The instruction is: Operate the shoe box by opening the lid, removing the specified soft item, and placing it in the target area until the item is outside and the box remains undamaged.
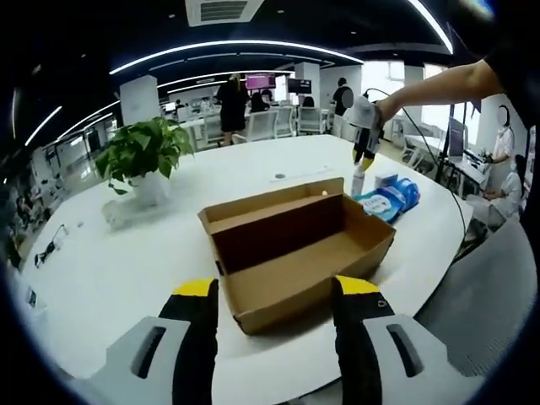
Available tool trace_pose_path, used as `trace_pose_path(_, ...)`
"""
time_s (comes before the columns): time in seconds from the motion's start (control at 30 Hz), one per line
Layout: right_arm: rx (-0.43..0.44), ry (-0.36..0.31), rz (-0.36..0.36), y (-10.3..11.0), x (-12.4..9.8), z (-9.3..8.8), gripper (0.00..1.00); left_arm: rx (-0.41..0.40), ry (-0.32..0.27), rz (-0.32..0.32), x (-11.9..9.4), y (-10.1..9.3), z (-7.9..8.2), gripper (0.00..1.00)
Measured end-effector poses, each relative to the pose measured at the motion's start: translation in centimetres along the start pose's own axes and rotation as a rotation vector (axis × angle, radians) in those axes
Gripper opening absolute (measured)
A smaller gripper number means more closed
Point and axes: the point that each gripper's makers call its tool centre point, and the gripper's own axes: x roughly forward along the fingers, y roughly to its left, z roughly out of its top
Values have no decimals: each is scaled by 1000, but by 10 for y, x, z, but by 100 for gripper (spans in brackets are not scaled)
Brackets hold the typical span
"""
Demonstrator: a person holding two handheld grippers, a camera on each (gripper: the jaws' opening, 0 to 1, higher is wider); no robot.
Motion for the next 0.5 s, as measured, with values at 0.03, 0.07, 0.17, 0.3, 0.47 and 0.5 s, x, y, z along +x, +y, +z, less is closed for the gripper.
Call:
trace_pose_path(0.03,-5,0,0,0,0,0,17,-28,-5,11,2,4,1,50)
trace_pose_path(0.07,-7,0,1,1,1,-1,18,-47,-3,18,3,6,0,49)
trace_pose_path(0.17,-18,-4,-3,1,0,0,26,-63,5,43,9,17,-2,44)
trace_pose_path(0.3,-24,-39,-21,-3,-6,7,31,-81,18,53,15,25,-5,40)
trace_pose_path(0.47,9,-128,-47,-7,-17,26,34,-88,56,62,22,31,-13,37)
trace_pose_path(0.5,26,-147,-48,-7,-18,30,34,-94,63,65,23,33,-15,36)
